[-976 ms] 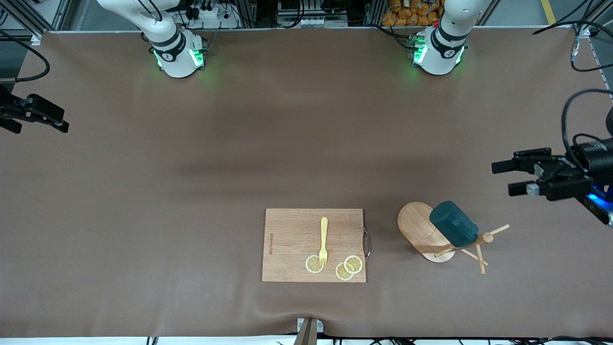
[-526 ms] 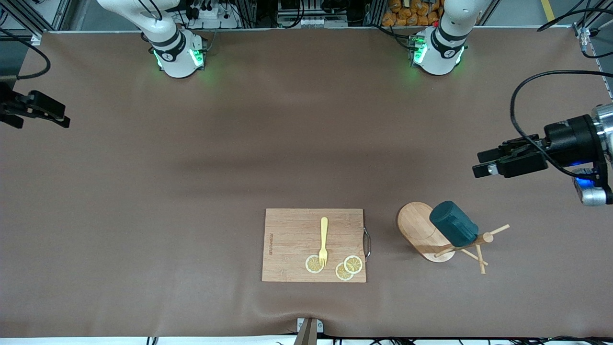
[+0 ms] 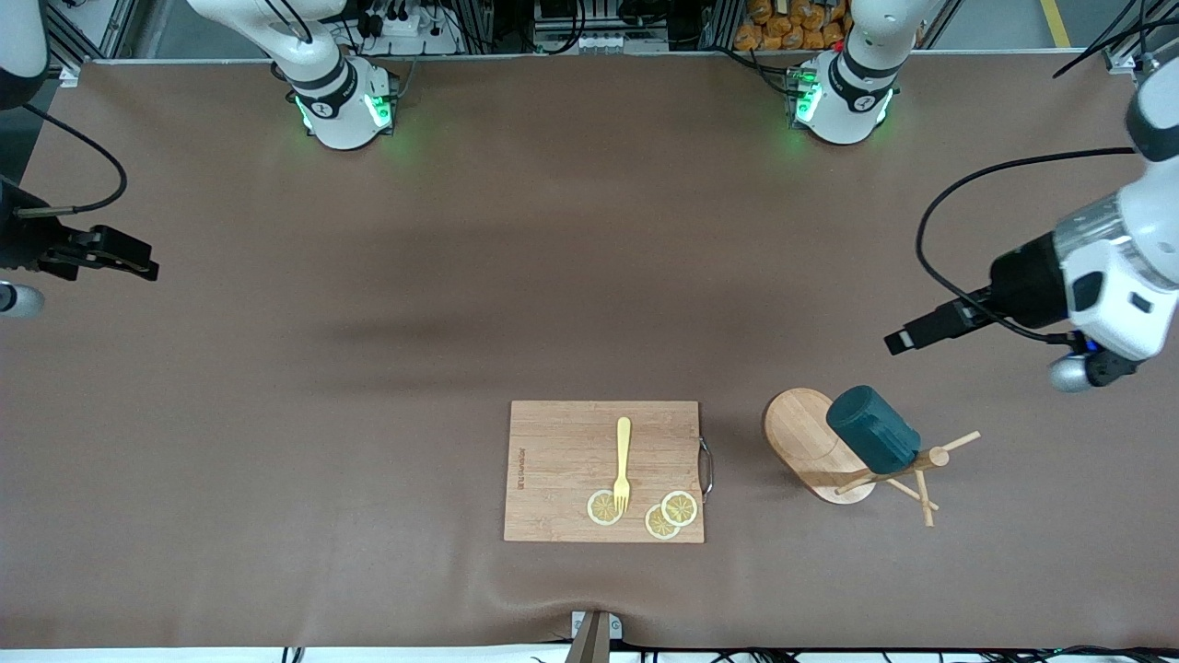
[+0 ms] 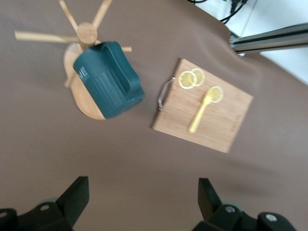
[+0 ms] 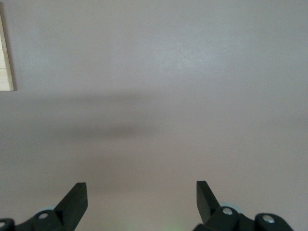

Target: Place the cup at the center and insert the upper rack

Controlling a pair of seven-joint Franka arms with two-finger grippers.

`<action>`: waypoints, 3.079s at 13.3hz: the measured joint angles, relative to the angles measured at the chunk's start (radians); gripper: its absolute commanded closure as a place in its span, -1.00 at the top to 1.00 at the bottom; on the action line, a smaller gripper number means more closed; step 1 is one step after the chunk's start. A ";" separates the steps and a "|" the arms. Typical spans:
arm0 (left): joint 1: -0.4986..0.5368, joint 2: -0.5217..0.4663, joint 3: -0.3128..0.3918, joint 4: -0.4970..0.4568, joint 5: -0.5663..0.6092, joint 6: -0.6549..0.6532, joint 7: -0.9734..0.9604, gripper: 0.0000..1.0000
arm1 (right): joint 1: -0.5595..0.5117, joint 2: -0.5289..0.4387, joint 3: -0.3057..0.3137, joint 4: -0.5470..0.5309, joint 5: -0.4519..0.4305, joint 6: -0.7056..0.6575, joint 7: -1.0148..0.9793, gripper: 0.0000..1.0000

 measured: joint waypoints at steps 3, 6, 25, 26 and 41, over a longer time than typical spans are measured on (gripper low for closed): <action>0.000 0.000 0.003 0.000 0.109 -0.034 0.130 1.00 | -0.006 -0.001 0.002 -0.009 0.000 0.000 -0.008 1.00; 0.013 0.000 0.009 0.000 0.156 -0.056 0.176 1.00 | -0.006 -0.001 0.009 -0.011 0.000 0.000 -0.008 1.00; -0.309 -0.227 0.545 0.009 0.040 -0.197 0.320 1.00 | -0.038 -0.020 0.004 0.001 0.089 -0.042 -0.006 1.00; -0.374 -0.242 0.627 0.009 0.020 -0.200 0.348 1.00 | -0.039 -0.020 0.004 0.001 0.079 -0.041 -0.006 1.00; -0.769 -0.489 1.153 -0.210 -0.102 -0.194 0.643 1.00 | -0.039 -0.023 0.013 0.002 0.033 -0.042 -0.007 1.00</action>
